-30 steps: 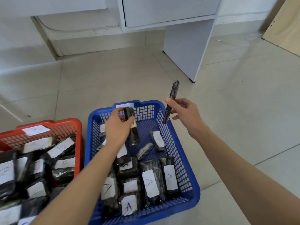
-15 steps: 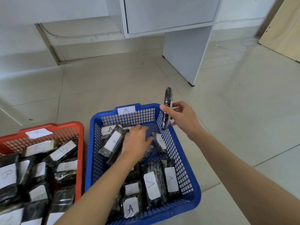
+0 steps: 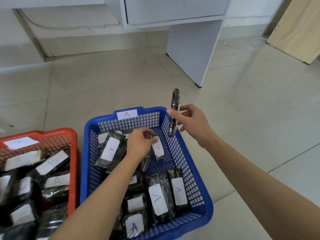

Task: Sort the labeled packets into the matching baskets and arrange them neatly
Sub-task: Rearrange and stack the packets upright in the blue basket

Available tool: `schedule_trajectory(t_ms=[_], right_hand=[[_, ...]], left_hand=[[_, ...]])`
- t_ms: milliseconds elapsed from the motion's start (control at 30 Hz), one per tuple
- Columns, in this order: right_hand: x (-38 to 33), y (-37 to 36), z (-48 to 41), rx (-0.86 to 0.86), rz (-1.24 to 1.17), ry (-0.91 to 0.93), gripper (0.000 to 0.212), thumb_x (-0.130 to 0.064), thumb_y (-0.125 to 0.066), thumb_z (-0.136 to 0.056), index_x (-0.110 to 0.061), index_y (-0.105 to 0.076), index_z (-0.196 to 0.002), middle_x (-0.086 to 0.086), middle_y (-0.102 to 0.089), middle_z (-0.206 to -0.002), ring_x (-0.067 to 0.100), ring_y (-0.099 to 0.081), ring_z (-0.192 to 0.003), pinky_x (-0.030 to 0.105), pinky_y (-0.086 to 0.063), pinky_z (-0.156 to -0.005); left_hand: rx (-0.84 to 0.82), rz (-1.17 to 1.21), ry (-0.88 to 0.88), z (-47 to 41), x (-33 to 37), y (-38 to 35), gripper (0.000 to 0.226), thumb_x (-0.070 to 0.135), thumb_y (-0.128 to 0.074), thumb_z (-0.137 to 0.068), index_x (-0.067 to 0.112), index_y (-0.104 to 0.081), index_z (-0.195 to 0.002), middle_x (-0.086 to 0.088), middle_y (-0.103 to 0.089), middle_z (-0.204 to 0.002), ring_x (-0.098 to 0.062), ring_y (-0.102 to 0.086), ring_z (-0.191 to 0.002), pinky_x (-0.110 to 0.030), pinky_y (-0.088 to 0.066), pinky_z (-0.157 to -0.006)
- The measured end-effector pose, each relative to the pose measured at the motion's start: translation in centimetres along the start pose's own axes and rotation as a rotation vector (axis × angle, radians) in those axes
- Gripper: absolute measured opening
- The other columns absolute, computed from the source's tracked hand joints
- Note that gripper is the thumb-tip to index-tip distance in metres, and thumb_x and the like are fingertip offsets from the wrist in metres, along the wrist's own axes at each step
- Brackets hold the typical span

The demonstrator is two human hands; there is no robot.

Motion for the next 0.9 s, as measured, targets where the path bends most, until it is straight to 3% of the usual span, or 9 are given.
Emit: schedule_trajectory(t_ms=[133,267,400,567,667,767,900], right_hand=[[-1.0,-2.0,-0.1,0.039,0.184,0.039,0.069,-0.063,-0.067,-0.072,-0.019,-0.047,-0.120,0.000,-0.065,-0.094,0.015,-0.063,-0.084,0.028,-0.046,-0.067],[-0.6,-6.3,0.4,-0.062,0.670,0.118,0.086,-0.060,-0.063,-0.078,-0.010,-0.027,-0.139,0.012,-0.064,-0.108,0.030,-0.062,-0.095,0.034,-0.046,-0.074],[1.9,-9.8,0.7,-0.174,1.041,0.058,0.096,-0.055,-0.059,-0.085,-0.007,-0.005,-0.148,0.014,-0.063,-0.110,0.030,-0.063,-0.094,0.037,-0.048,-0.069],[2.8,-10.8,1.2,-0.182,1.148,0.075,0.071,-0.048,-0.053,-0.091,-0.006,-0.023,-0.141,0.018,-0.044,-0.133,0.034,-0.056,-0.113,0.039,-0.049,-0.083],[2.7,-10.7,2.2,-0.323,1.102,0.220,0.064,-0.037,-0.061,-0.089,-0.009,-0.031,-0.138,0.015,-0.036,-0.137,0.034,-0.046,-0.121,0.040,-0.042,-0.096],[4.2,-10.5,3.8,-0.591,1.192,0.290,0.074,-0.025,-0.066,-0.085,-0.011,-0.026,-0.145,0.012,-0.020,-0.150,0.034,-0.029,-0.134,0.040,-0.031,-0.110],[5.1,-10.9,3.7,-0.625,1.247,0.403,0.075,-0.010,-0.057,-0.090,-0.026,-0.017,-0.150,0.006,-0.015,-0.155,0.031,-0.026,-0.135,0.039,-0.032,-0.110]], left_hand=[[0.084,-0.079,-0.055,0.2,0.0,4.3,0.029,0.022,-0.074,-0.079,0.013,-0.069,-0.105,-0.002,-0.066,-0.099,-0.016,-0.060,-0.090,-0.025,-0.045,-0.082],[0.134,-0.196,-0.098,0.5,-0.9,8.0,0.029,0.019,-0.073,-0.080,0.009,-0.068,-0.107,-0.006,-0.066,-0.105,-0.021,-0.061,-0.096,-0.035,-0.049,-0.089],[0.121,-0.241,-0.088,1.2,-2.1,9.4,0.029,0.019,-0.072,-0.081,0.009,-0.067,-0.108,-0.008,-0.063,-0.107,-0.023,-0.059,-0.096,-0.034,-0.047,-0.089],[0.124,-0.229,-0.068,1.7,-2.5,9.2,0.033,0.020,-0.069,-0.084,0.012,-0.064,-0.115,-0.009,-0.053,-0.116,-0.023,-0.057,-0.101,-0.034,-0.045,-0.094],[0.135,-0.235,-0.085,1.7,-2.7,9.1,0.036,0.020,-0.068,-0.084,0.012,-0.063,-0.119,-0.008,-0.054,-0.117,-0.022,-0.057,-0.101,-0.032,-0.044,-0.093],[0.143,-0.208,-0.096,1.5,-3.0,9.1,0.037,0.022,-0.069,-0.084,0.012,-0.063,-0.120,-0.007,-0.054,-0.116,-0.018,-0.057,-0.096,-0.027,-0.043,-0.088],[0.143,-0.206,-0.105,1.4,-3.0,9.1,0.037,0.022,-0.069,-0.084,0.012,-0.063,-0.120,-0.007,-0.054,-0.116,-0.014,-0.055,-0.090,-0.024,-0.040,-0.084]])
Point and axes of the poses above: each hand's wrist, its own z-axis away from the middle knuckle, its own y-axis out of the back of the hand, x = y × z, the point moved 7 cm from there along -z, towards the middle knuckle
